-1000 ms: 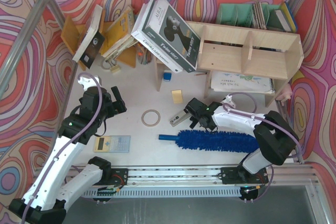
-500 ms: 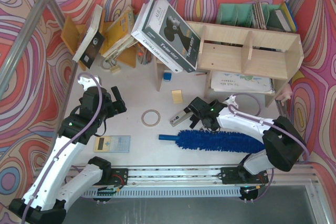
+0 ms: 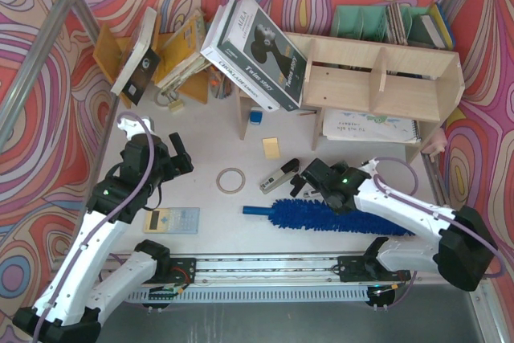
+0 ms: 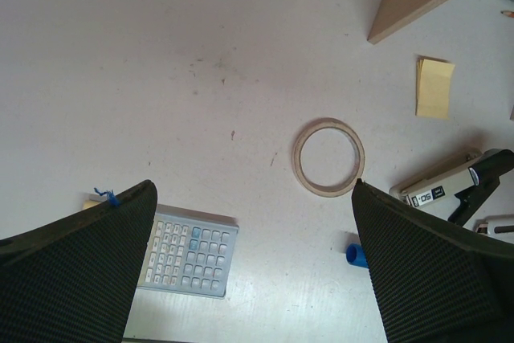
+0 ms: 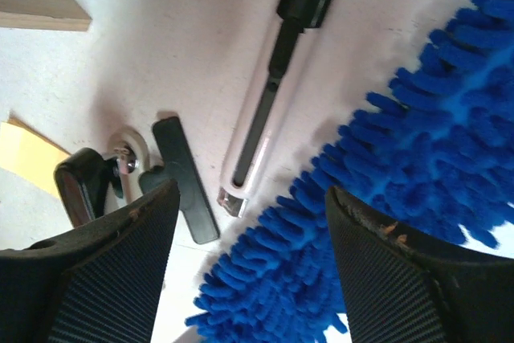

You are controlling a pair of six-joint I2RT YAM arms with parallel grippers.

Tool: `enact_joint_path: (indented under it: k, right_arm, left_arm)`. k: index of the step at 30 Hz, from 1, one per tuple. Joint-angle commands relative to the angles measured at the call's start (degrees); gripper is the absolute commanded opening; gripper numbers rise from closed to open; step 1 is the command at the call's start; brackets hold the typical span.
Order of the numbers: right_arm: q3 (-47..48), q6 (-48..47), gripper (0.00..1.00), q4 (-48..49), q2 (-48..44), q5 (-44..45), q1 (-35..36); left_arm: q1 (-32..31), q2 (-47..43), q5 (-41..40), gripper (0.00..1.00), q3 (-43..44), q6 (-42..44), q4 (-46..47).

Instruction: Dust the bookshelf with a duster

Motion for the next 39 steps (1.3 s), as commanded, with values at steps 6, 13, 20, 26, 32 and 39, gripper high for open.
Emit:
enact_joint_path:
  k: [6, 13, 20, 26, 32, 39]
  right_arm:
    - [-6.2, 9.8, 0.92, -9.4, -7.5, -4.0, 1.9]
    - [-8.8, 13.5, 0.99, -11.0, -8.4, -7.8, 1.9]
    - [-11.6, 14.6, 0.99, -7.8, -7.5, -8.5, 1.9]
    - [-12.7, 14.3, 0.98, -4.6, -5.1, -7.8, 1.9]
    - [-14.2, 14.2, 0.9, -1.1, -4.0, -7.4, 1.9]
    - [-17.6, 15.3, 0.64, 1.4, -3.6, -6.3, 1.9]
  left_arm:
    - [-0.3, -0.7, 0.4, 0.98, 0.7, 0.7, -1.0]
    - [-0.3, -0.8, 0.1, 0.98, 0.7, 0.6, -1.0]
    - [-0.2, -0.9, -0.5, 0.99, 0.7, 0.6, -1.0]
    - [-0.3, -0.5, -0.6, 0.98, 0.7, 0.6, -1.0]
    - [-0.3, 0.1, -0.6, 0.98, 0.7, 0.7, -1.0]
    - [-0.4, -0.9, 1.2, 0.98, -0.8, 1.1, 1.1]
